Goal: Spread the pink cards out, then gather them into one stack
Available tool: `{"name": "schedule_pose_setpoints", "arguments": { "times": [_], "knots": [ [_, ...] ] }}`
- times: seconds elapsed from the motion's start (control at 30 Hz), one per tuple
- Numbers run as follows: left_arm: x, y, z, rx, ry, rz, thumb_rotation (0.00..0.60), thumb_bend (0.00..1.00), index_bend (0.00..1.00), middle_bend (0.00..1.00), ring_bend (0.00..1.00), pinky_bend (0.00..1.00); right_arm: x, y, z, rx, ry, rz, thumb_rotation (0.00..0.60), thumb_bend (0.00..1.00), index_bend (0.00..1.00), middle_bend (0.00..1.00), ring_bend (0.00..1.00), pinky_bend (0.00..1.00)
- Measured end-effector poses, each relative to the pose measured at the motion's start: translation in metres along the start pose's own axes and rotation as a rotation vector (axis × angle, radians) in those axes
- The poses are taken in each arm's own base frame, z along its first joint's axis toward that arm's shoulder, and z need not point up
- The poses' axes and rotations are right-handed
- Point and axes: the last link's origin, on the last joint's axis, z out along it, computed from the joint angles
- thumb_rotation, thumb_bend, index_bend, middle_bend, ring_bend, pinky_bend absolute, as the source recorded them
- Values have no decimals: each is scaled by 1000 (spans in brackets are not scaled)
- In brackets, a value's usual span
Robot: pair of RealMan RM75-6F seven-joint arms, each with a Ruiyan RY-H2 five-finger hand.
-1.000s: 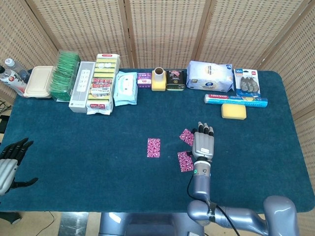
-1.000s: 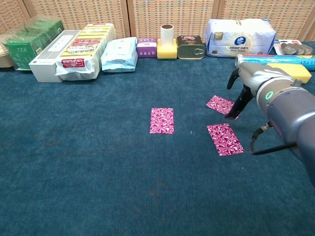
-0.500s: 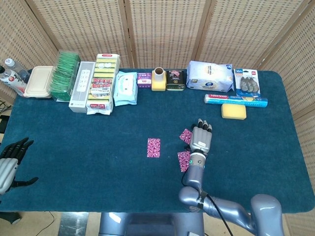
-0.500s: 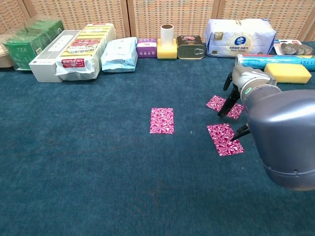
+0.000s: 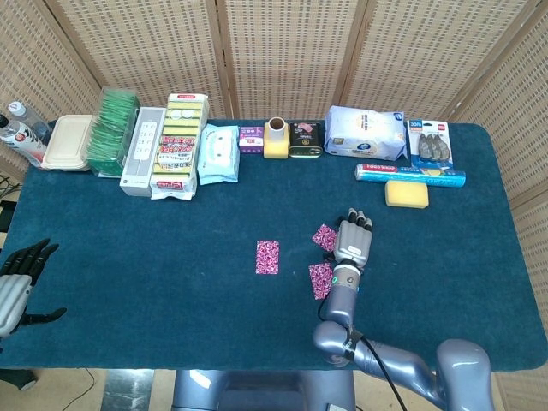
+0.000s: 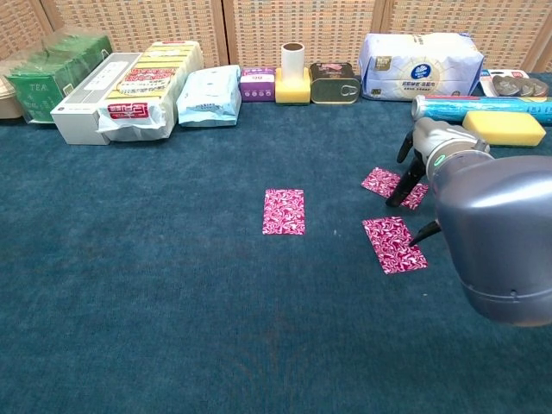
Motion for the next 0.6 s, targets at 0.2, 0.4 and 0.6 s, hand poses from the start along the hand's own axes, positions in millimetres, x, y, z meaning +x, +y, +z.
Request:
{"name": "schedule_pose_setpoints", "arguments": {
  "times": [0.2,0.4,0.6],
  "knots": [
    [0,0,0,3,2,-1,600,32,0,0,0,35,0,2,2,-9,-2,2,600,130,309,108,35,74],
    [0,0,1,4,2,-2,600,33,0,0,0,35,-1,5,6,-24,-8,2,600,131,313,112,36,79],
    [-1,0,1,6,0,-1,600,33,0,0,0,35,-2,5,8,-27,-16,14,600,137,333,127,43,84]
  ]
}}
